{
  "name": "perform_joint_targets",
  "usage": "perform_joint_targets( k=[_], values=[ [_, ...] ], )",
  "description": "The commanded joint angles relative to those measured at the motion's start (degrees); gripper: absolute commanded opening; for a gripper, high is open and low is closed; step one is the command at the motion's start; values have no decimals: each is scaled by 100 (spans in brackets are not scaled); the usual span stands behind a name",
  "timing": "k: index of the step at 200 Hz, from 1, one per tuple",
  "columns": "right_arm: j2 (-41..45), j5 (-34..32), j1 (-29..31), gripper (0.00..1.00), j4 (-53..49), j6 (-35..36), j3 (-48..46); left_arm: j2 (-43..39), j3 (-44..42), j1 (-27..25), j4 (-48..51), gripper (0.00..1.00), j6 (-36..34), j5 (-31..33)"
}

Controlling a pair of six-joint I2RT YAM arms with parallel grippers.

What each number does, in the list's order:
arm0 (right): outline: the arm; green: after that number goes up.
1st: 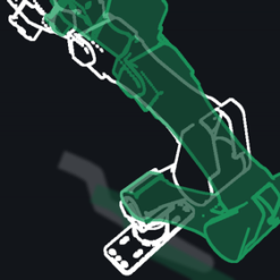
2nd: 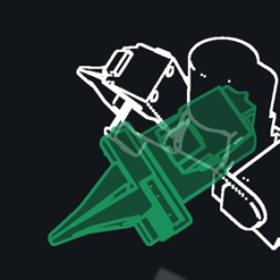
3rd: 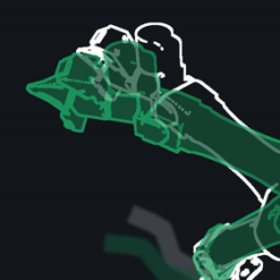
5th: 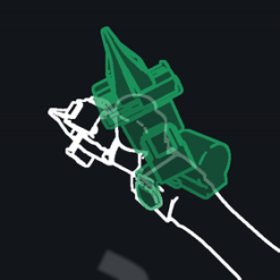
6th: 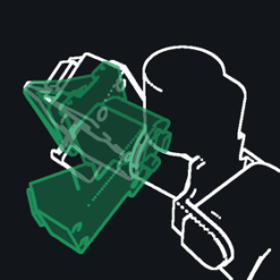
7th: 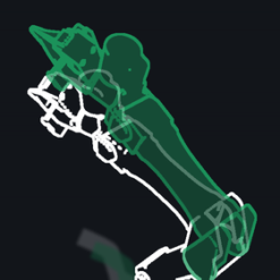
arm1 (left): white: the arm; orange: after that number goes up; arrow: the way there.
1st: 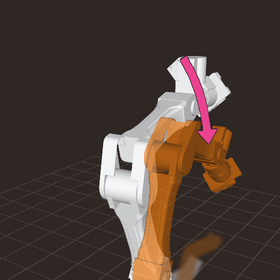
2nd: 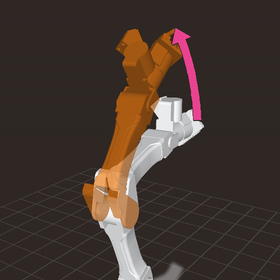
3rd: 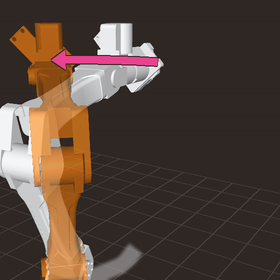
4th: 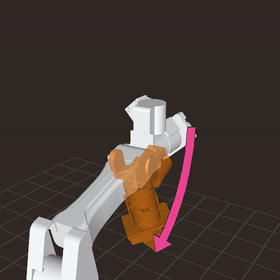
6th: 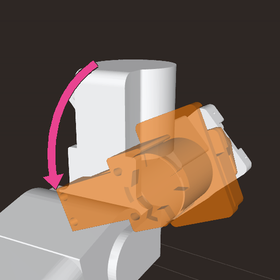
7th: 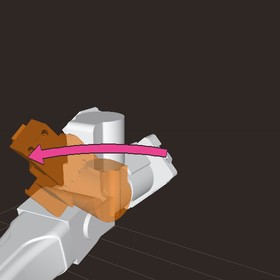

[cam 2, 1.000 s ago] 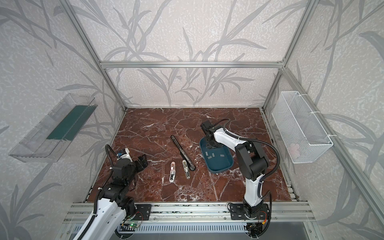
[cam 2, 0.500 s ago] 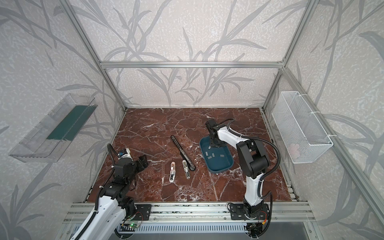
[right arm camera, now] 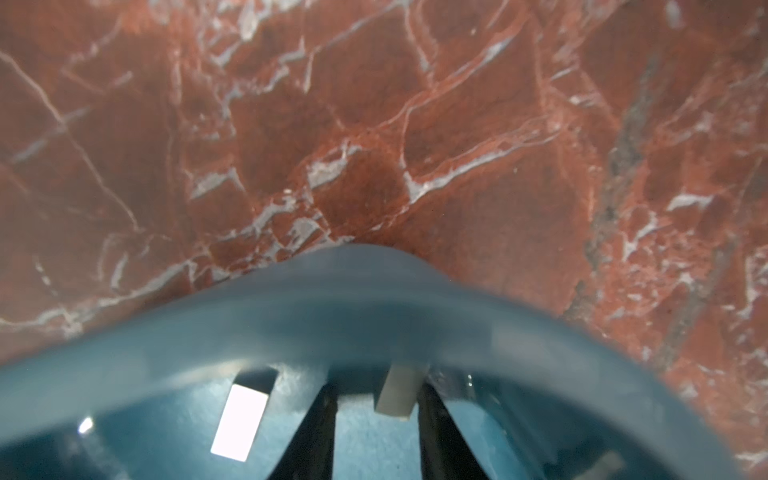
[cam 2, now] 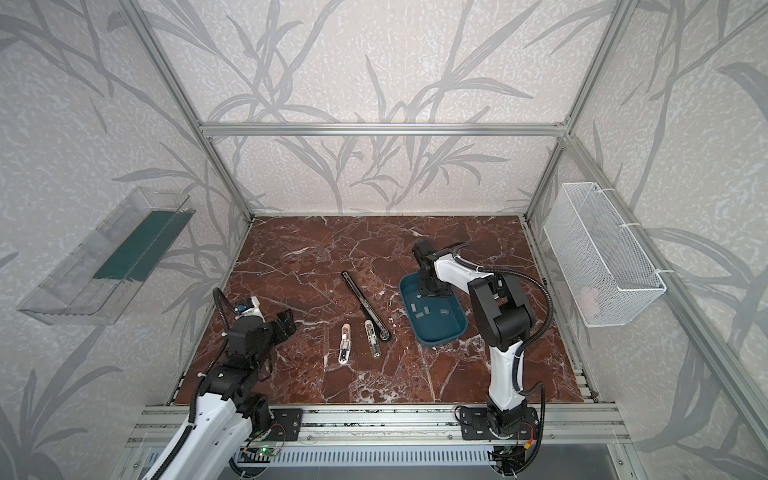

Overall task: Load the staples into the stapler
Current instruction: 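Move the right gripper over the teal tray and lower it toward the staples, then close the right gripper on a white staple strip in the teal tray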

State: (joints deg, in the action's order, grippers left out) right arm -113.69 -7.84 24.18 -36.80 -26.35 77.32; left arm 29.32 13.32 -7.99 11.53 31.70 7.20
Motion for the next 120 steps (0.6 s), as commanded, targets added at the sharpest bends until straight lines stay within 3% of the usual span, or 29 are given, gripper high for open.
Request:
perform_joint_targets(
  k=[1,120],
  values=[
    [-149,134,-37,33,-25,-77,-32,-58,-41,6,-50,83,101,106],
    [-371,-274,-125,36,-52,-112,-42,-216,-77,4,-29,83,108,79]
  ],
)
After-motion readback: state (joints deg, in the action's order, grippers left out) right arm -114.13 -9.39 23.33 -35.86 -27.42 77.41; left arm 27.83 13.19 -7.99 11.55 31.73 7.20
